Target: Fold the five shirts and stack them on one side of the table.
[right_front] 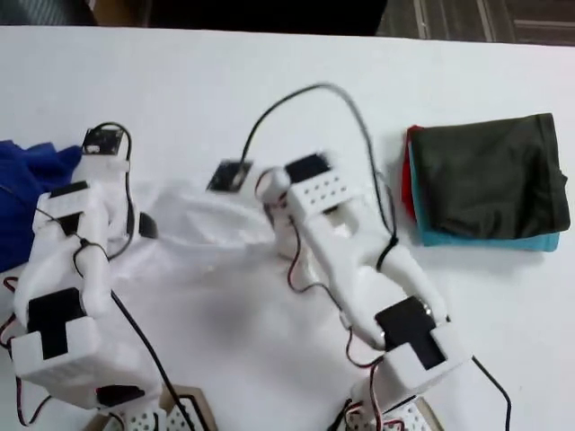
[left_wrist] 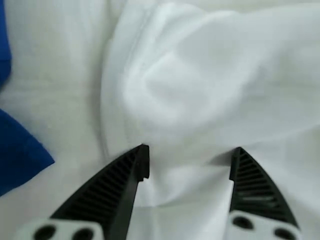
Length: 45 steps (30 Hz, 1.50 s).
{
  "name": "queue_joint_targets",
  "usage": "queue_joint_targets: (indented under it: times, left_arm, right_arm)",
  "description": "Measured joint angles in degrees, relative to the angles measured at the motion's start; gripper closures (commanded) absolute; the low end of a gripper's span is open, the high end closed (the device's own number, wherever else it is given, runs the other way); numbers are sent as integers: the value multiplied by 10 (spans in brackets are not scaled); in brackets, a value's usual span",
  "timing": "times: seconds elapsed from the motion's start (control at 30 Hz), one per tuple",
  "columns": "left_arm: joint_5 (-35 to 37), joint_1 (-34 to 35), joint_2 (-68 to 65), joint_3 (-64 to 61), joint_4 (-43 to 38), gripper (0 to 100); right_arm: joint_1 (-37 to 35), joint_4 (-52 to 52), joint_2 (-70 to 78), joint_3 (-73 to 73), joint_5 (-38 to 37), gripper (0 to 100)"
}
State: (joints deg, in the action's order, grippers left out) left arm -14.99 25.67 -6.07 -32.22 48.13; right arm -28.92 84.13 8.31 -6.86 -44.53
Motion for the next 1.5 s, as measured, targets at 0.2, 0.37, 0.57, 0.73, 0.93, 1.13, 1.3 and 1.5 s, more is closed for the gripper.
queue_joint_targets:
  times: [0.2,0.37,0.57,0.73,0.93,1.13,1.3,1.5]
  left_arm:
    - [0,0,0,0,0,725]
    - [0,-2,0,0,0,725]
    - [0,-2,0,0,0,725]
    - [0,-2,0,0,0,725]
    - [0,-2,0,0,0,725]
    - [0,-2,0,0,0,725]
    - [0,-2,0,0,0,725]
    - [0,-2,0,0,0,725]
  right_arm:
    - [20,25,113,143,0,977]
    - [20,71,252,305,0,895]
    - [50,123,381,526,-1,825]
    - [80,132,391,594,19,825]
    - [77,137,317,535,61,826]
    - [-11,121,167,306,65,826]
    - [-62,16,140,184,98,826]
    - [-56,-128,164,171,176,826]
